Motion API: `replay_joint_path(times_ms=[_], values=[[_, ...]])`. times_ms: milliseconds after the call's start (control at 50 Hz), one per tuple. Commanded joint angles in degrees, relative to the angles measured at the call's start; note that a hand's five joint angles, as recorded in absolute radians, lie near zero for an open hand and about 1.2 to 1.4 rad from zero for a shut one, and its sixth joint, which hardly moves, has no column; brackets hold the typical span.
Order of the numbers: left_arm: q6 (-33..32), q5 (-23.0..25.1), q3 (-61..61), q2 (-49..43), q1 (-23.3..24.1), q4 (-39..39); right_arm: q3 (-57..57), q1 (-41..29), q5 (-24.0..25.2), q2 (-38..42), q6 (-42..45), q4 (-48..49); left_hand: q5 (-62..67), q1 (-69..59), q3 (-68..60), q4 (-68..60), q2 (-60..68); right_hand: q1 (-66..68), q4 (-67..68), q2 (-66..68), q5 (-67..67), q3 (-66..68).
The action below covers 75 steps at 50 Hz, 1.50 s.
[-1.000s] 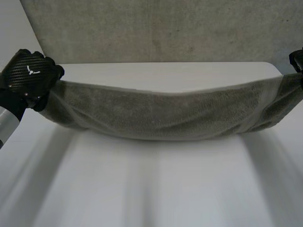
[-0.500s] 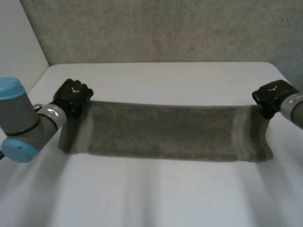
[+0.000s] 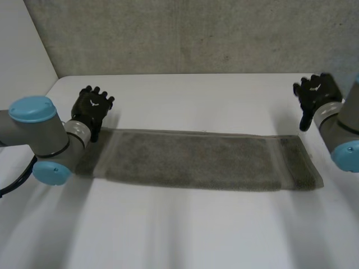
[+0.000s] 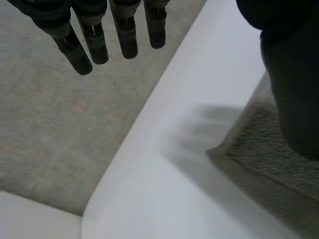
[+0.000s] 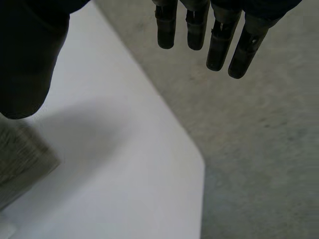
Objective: Fold the towel.
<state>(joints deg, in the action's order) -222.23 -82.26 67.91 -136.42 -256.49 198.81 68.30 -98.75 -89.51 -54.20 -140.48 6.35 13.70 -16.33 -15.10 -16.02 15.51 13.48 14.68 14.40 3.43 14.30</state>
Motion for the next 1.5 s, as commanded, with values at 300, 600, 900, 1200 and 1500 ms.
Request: replay_joint_path(times_ms=[300,600,900,1200,1500], values=[[12.34,9.14,21.29,18.81,-0.41,-0.70,25.29,4.70,11.28,-18.40,-2.70,-11.98,-11.80,4.44,3.21,4.12,-3.61,1.14,-0.06,0.22,1.19,0.32],[14.10,9.40,24.47,19.96,-0.41,-0.53,26.89,9.63,13.23,-9.44,-1.03,-5.38,-11.63,4.27,3.04,3.95,-3.44,13.39,12.20,12.47,13.45,12.58],[14.10,9.32,24.55,19.96,-0.50,-0.53,24.95,12.26,9.11,-6.97,0.91,-4.24,-11.63,4.27,3.04,3.95,-3.44,66.52,65.32,65.60,66.57,65.70],[14.28,9.05,24.64,21.37,-0.76,-0.53,22.84,20.97,0.83,-9.78,19.19,-4.77,-11.80,4.44,3.21,4.12,-3.61,66.52,65.32,65.60,66.57,65.70],[15.86,8.70,24.47,23.30,-0.59,-0.17,11.95,-0.87,-2.77,-16.55,11.65,-2.67,-11.97,4.60,3.37,4.29,-3.78,66.52,65.32,65.60,66.57,65.70]])
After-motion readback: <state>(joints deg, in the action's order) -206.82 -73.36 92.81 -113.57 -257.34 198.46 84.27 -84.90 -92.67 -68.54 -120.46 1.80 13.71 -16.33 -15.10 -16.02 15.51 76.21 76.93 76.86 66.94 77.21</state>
